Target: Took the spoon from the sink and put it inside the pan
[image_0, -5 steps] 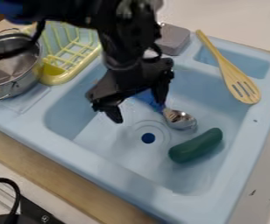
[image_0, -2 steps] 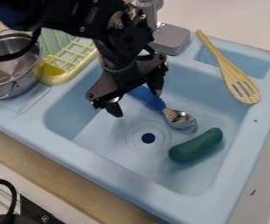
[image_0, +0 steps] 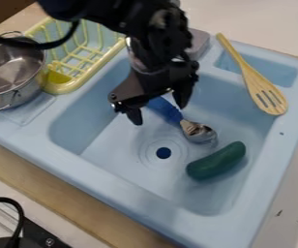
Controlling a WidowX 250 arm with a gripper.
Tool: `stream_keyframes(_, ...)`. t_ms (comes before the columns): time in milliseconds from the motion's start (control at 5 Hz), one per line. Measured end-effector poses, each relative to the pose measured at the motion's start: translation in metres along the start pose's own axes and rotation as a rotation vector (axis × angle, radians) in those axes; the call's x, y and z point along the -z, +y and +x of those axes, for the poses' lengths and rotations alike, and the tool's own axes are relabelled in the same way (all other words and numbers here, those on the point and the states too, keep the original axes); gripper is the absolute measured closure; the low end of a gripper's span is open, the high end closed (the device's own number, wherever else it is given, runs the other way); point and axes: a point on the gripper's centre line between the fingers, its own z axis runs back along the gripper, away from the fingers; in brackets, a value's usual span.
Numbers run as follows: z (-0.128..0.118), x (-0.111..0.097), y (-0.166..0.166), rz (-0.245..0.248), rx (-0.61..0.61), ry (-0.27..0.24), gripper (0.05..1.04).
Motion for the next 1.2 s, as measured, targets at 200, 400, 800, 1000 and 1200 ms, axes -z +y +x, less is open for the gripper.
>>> stream_keyframes(200, -0.003, 0.004, -0.004, 0.054, 0.065, 0.001, 0.087)
stream_keyframes(400, -0.001, 0.004, -0.005, 0.049, 0.098, -0.009, 0.087)
stream_keyframes(800, -0.003, 0.01, 0.007, 0.053, 0.208, -0.052, 0.087)
stream_keyframes(1000, -0.001, 0.01, 0.001, 0.022, 0.171, -0.093, 0.087)
stream_keyframes(1200, 0.002, 0.01, 0.002, 0.018, 0.125, -0.119, 0.087)
